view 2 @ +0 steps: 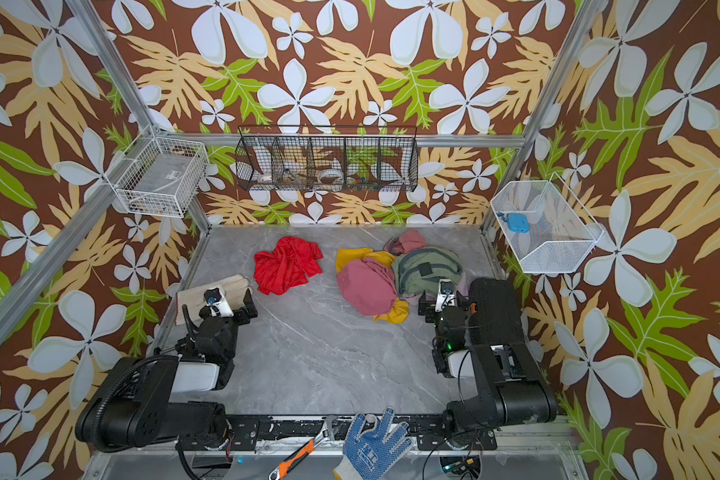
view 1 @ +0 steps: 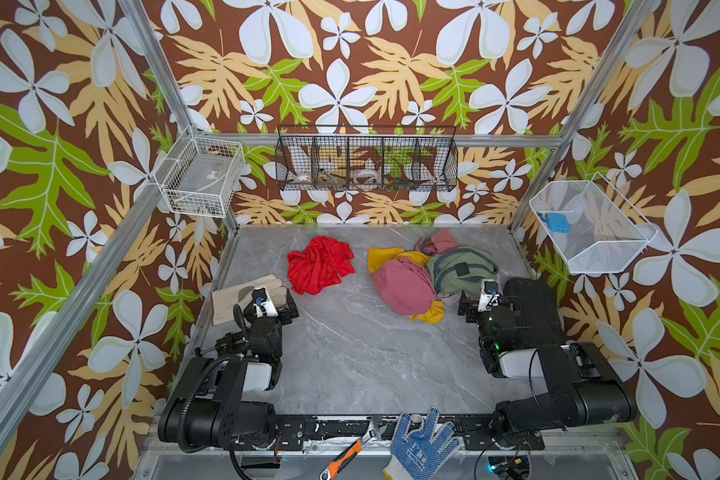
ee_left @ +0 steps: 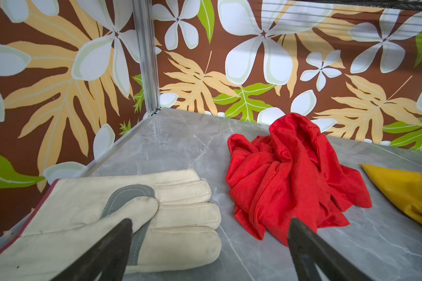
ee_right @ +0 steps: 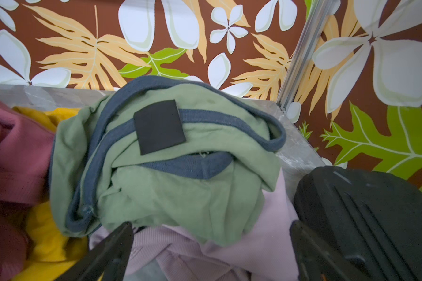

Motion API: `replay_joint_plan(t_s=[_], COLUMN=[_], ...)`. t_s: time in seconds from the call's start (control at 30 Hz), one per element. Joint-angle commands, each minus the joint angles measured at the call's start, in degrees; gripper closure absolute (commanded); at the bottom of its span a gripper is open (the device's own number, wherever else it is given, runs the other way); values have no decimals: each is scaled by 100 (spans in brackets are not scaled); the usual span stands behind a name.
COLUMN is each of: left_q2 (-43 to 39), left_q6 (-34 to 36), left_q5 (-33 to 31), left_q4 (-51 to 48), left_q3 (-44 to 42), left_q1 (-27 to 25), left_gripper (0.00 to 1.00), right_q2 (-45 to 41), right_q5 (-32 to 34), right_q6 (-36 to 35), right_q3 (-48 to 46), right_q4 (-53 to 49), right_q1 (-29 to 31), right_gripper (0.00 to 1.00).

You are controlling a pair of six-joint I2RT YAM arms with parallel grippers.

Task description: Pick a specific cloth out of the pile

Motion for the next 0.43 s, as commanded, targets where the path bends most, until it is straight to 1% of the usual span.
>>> replay_joint_plan(t_s=[0.0,0.03,0.1,0.17,0.4], left_q2=[25,-5,51,51,52], left_q6=[14,-7,29,94,113], left_q5=[168,178,216,400,437], left_q4=[251,105,186,74,99], left_q3=[-4,42,55,113,98], left_q1=[7,7,8,8,7], left_gripper=[0,0,0,0,0], right_q2=[17,18,17,17,17], right_q5=[-135,-139,-137,-141,-135], right_q6=[111,116,116,115,115], right_q3=[32,40,37,33,32], right_q4=[-15,-11,-14,-15,-14], right_q1=[-10,-10,-10,-10,-10], right_gripper=[1,0,0,0,1])
